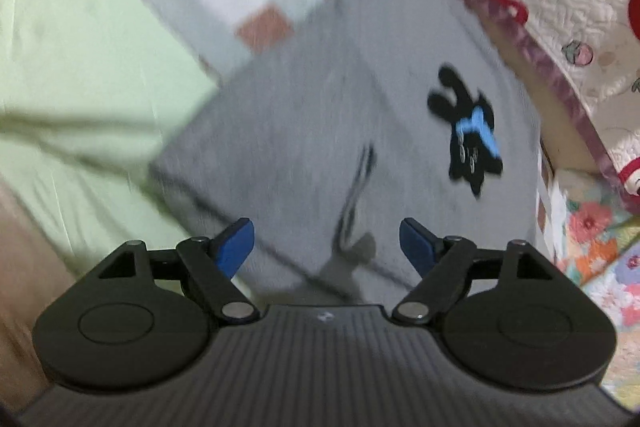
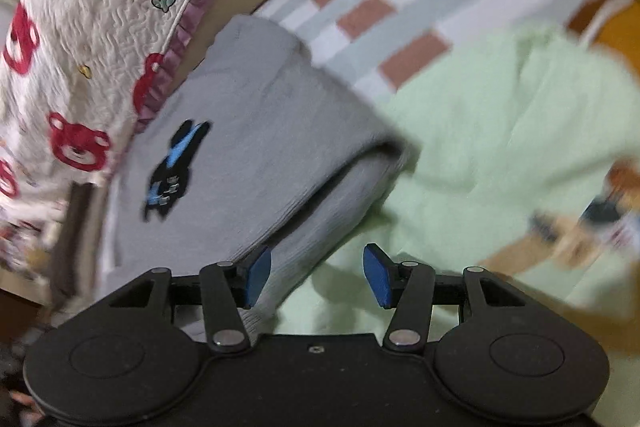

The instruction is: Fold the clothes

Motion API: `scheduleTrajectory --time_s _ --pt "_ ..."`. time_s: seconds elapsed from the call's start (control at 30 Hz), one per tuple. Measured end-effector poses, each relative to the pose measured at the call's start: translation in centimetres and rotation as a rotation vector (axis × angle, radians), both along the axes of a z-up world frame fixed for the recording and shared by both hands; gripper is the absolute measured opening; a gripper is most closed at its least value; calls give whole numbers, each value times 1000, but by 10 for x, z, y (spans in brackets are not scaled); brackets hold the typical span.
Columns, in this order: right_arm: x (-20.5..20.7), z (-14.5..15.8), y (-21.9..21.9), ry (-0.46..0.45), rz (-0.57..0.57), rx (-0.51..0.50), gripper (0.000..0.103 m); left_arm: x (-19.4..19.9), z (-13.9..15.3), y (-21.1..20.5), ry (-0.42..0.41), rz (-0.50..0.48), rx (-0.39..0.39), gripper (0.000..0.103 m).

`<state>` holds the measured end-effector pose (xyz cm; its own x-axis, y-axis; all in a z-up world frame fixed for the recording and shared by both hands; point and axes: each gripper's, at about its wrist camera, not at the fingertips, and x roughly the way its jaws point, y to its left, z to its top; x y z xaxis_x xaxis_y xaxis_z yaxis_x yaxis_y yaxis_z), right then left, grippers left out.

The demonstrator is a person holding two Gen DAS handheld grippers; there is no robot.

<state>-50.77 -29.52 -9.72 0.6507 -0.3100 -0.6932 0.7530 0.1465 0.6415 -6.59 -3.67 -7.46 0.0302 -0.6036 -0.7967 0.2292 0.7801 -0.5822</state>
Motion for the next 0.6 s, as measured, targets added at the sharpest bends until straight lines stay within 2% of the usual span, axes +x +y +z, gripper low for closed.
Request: scheduleTrajectory --time_s 0.1,0.2,0.27,0.37,0.43,0.53,0.6 --pt "11 -12 1 27 42 20 57 -16 -4 7 72 14 -69 85" --pt "17 -17 0 27 75 8 60 -29 -11 4 110 32 -32 85" --pt "16 -18 -2 4 77 25 60 -33 -8 1 74 27 0 85" --pt "11 -17 -2 -53 88 56 60 -27 -6 1 55 48 9 85" --pt "4 -15 -3 -96 76 57 61 -21 -8 -2 2 55 73 86" --pt "0 -24 -9 -177 39 105 69 -21 -15 -16 -32 31 151 86" --pt "3 -32 -11 -181 24 141 70 -24 -19 -25 -44 -3 190 86"
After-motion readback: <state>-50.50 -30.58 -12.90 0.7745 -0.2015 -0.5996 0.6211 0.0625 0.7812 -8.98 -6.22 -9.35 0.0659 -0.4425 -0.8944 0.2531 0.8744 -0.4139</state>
